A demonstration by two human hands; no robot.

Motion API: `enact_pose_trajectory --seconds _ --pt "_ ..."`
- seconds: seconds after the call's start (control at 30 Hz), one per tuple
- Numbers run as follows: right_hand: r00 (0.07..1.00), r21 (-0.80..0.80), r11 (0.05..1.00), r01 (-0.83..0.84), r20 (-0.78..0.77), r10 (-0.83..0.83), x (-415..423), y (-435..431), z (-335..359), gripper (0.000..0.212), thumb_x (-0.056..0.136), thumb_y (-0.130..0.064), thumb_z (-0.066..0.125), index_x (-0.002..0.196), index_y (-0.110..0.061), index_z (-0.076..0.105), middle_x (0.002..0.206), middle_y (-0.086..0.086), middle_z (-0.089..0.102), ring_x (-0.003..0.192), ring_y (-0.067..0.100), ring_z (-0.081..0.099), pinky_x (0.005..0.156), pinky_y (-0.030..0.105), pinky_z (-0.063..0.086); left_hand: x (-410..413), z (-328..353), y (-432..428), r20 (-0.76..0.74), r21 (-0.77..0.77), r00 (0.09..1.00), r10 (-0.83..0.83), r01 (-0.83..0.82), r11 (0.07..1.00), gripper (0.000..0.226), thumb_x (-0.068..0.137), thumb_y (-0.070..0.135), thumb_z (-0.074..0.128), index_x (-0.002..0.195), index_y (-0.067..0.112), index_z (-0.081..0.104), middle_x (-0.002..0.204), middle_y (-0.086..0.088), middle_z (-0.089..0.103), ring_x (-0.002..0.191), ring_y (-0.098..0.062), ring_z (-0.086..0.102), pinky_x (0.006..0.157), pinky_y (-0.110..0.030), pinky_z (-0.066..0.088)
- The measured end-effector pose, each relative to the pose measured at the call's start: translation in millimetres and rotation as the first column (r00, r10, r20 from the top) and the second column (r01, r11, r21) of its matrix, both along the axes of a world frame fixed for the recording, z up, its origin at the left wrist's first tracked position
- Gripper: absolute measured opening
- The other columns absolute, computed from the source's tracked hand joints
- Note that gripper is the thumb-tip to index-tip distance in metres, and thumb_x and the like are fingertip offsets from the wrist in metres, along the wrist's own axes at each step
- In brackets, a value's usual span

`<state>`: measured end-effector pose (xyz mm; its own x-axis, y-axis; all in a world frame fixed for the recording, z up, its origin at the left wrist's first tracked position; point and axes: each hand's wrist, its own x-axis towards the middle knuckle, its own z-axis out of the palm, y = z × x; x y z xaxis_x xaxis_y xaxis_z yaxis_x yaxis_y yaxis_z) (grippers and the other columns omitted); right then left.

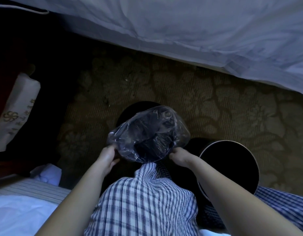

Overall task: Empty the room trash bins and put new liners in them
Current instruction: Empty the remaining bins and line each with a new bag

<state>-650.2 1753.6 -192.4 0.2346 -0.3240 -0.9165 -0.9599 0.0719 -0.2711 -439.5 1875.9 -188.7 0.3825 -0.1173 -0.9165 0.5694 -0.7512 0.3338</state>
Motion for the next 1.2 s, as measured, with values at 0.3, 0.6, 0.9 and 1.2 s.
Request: enact_pose_trajectory --seconds 0.3,0.6,0.9,1.2 --pt "0.787 -0.484 0.632 0.605 0.481 -0.385 35 -65 44 0.015 0.096 -0.016 0.049 0.103 -0.007 0.059 0.096 0.008 0.06 0.088 0.02 0.057 0.074 0.031 0.045 15 29 -37 0.687 0.044 0.715 -0.128 0.135 0.99 0.03 0.099 0.018 0.043 0.124 0.007 0.054 0.134 -0.016 0.04 0.115 -0.03 0.048 0.086 -0.026 0.036" --pt "0.887 -0.213 0.876 0.433 0.273 -0.373 80 -110 17 0.044 0.093 -0.026 0.057 0.132 -0.009 0.047 0.124 0.011 0.056 0.106 0.028 0.057 0.088 0.035 0.049 43 29 -74 0.442 0.286 0.588 -0.678 0.624 0.727 0.046 0.09 0.03 0.062 0.127 0.005 0.054 0.12 -0.017 0.059 0.109 -0.032 0.057 0.091 -0.037 0.047" --pt "0.94 -0.297 0.897 0.328 0.199 -0.278 74 -129 16 0.01 0.088 -0.014 0.06 0.079 -0.015 0.063 0.089 0.007 0.062 0.081 0.021 0.058 0.063 0.027 0.044 64 13 -95 0.409 0.144 0.746 -0.527 0.517 0.844 0.007 0.096 0.014 0.051 0.095 0.01 0.056 0.085 -0.014 0.061 0.064 -0.02 0.059 0.046 -0.025 0.048" --pt "0.715 -0.082 0.719 0.69 0.23 -0.66 79 -119 -5 0.015 0.091 -0.017 0.058 0.102 -0.01 0.066 0.104 0.015 0.067 0.093 0.029 0.064 0.089 0.039 0.054 44 -4 -101 0.415 -0.04 0.87 -0.265 0.308 0.951 0.025 0.097 0.019 0.049 0.119 0.01 0.056 0.118 -0.011 0.059 0.103 -0.022 0.055 0.087 -0.031 0.042"
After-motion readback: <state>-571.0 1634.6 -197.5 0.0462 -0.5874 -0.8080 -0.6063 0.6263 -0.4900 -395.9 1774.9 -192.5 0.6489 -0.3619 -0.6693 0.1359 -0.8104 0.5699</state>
